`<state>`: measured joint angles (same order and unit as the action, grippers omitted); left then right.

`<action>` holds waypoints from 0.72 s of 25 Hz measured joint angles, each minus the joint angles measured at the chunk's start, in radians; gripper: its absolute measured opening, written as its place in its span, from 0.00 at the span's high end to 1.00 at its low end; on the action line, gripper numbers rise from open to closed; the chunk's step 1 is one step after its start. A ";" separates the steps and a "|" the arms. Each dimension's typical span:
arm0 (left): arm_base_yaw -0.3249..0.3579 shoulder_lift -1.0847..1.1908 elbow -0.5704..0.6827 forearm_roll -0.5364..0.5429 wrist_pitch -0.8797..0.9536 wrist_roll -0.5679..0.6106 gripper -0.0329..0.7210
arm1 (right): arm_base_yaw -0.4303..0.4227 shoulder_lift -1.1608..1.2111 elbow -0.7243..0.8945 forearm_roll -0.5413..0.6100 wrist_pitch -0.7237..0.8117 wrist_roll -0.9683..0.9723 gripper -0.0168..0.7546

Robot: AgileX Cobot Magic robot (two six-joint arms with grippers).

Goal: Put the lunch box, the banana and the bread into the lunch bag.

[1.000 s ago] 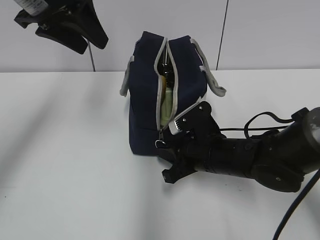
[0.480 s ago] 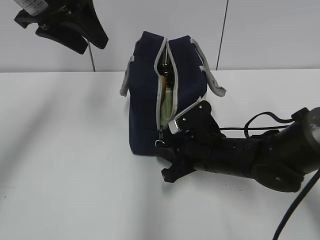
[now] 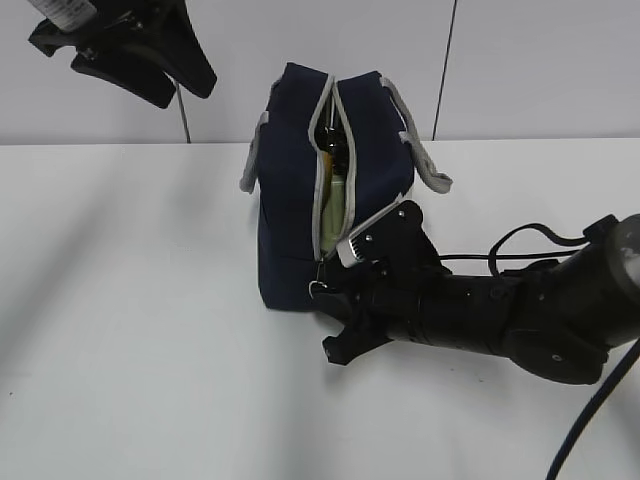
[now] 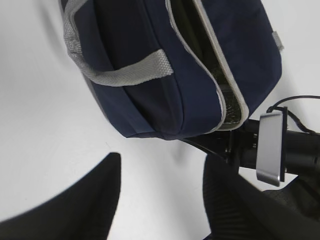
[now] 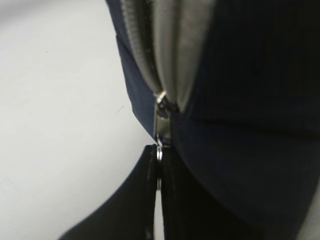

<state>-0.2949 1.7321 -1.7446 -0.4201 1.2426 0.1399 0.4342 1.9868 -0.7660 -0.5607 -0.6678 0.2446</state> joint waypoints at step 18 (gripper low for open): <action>0.000 0.020 0.000 0.000 -0.001 0.000 0.45 | 0.000 -0.125 0.036 -0.004 0.051 -0.040 1.00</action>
<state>-0.2949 1.7519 -1.7446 -0.4201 1.2414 0.1399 0.4342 1.8623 -0.7295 -0.5646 -0.6167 0.2045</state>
